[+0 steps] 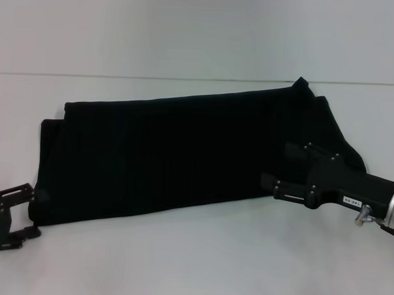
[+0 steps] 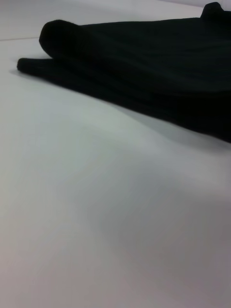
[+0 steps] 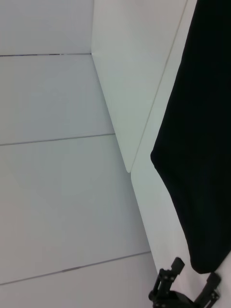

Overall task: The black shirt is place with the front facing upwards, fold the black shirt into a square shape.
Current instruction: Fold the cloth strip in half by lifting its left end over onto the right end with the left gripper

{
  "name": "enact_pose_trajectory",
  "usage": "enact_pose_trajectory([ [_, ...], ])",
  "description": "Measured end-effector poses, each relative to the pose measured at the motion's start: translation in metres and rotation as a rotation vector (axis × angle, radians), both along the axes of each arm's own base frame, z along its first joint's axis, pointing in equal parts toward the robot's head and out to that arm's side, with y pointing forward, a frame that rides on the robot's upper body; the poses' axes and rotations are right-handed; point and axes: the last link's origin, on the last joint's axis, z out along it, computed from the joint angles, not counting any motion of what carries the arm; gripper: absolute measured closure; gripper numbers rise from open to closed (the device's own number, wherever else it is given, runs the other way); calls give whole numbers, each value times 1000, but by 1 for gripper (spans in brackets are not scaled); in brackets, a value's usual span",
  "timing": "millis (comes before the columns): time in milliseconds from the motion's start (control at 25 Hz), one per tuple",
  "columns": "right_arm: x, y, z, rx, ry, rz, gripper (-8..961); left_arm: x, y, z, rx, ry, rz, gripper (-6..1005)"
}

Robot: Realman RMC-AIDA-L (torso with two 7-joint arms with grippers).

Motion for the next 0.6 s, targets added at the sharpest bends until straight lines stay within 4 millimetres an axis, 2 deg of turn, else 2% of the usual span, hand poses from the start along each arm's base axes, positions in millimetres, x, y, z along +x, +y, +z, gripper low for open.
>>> enact_pose_trajectory([
  [600, -2, -2, -1, -12, 11, 12, 9, 8, 25, -2, 11, 49, -18, 172],
])
